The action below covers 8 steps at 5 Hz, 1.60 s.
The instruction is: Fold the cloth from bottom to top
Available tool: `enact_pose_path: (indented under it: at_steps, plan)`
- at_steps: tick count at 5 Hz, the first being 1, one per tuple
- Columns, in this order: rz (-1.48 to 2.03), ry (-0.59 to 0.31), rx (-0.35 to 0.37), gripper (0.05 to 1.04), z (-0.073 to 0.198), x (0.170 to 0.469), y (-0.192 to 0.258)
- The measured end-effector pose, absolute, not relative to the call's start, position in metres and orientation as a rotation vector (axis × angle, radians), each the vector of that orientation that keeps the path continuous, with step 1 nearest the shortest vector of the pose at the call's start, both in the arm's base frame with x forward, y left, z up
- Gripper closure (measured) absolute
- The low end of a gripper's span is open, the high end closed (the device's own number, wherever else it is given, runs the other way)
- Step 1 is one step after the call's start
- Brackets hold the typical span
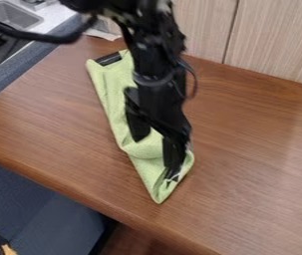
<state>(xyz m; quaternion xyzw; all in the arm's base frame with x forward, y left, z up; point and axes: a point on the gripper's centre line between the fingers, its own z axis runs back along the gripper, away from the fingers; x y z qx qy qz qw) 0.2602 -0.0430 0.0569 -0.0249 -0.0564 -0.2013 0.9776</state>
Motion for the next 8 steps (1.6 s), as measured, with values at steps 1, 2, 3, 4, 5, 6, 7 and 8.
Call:
enact_pose_path:
  at_steps: [1, 2, 3, 4, 5, 6, 7, 8]
  plan:
    - [-0.443, -0.077, -0.038, 0.083, 0.037, 0.252, -0.045]
    - [-0.501, -0.035, -0.009, 0.083, 0.021, 0.245, -0.054]
    - [-0.518, -0.008, -0.01, 0.12, 0.008, 0.246, -0.058]
    - [-0.516, -0.012, 0.011, 0.379, 0.007, 0.254, -0.061]
    - [-0.507, -0.028, 0.015, 0.66, 0.006, 0.26, -0.061]
    - [-0.493, -0.035, 0.01, 0.877, 0.006, 0.264, -0.059]
    - [-0.507, -0.033, -0.008, 0.992, 0.007, 0.265, -0.062]
    - [-0.544, -0.005, -0.066, 1.011, 0.011, 0.266, -0.07]
